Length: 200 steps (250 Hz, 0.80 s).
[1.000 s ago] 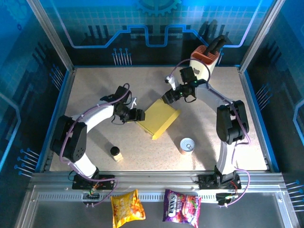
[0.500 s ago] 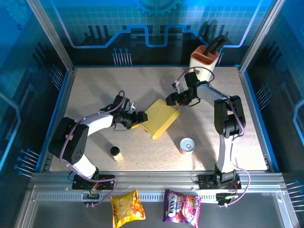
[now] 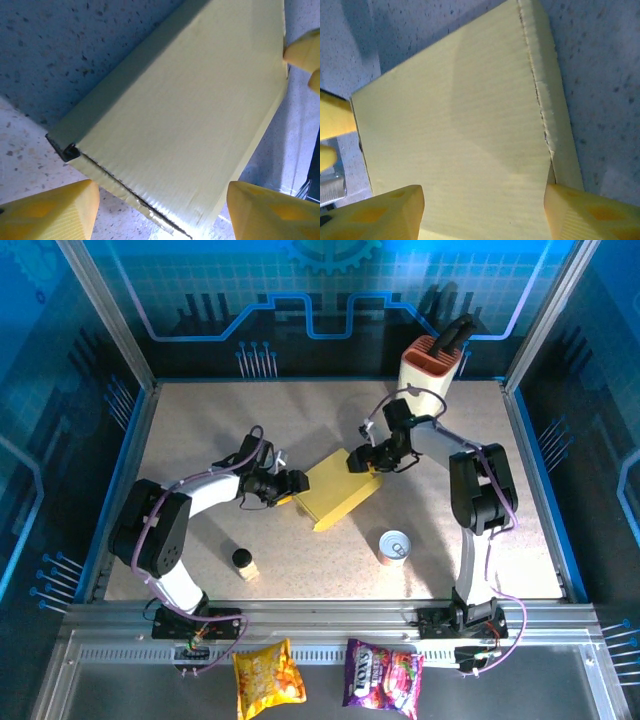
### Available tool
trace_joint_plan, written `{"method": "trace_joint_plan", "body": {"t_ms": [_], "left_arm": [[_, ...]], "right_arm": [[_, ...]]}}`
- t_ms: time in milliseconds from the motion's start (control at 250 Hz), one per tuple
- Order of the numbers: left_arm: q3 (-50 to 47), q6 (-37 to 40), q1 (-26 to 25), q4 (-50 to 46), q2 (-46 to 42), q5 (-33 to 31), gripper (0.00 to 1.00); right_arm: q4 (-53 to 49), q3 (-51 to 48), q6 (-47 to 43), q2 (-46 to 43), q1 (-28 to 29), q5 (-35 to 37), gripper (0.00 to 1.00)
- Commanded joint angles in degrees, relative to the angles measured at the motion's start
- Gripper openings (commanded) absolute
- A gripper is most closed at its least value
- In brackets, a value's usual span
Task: Fold the paper box
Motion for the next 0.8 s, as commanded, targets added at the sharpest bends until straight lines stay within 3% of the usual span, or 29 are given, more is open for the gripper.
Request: {"method": "trace_joint_plan", "body": {"t_ms": [0, 396, 547, 795], "left_arm": [[2.62, 3.55, 1.18, -2.69, 0.87, 0.13, 0.68], [5.25, 9.4, 3.24, -9.55, 1.96, -0.32, 0.68], [7.8, 14.39, 3.41, -14.0, 1.38, -4.25, 0.67], [20.58, 28.69, 1.87, -25.17, 7.04, -6.85, 0.64]], "right_arm": [[-3.58, -3.17, 2.25, -2.95, 2.04, -1.42, 0.65], [-6.93, -10.02, 3.75, -11.98, 5.87, -3.37, 0.65], [-8.79, -9.0, 4.34, -15.33, 5.77, 2.93, 0.66], [-8.8, -5.98, 2.51, -16.49, 5.03, 8.59, 0.67]]}}
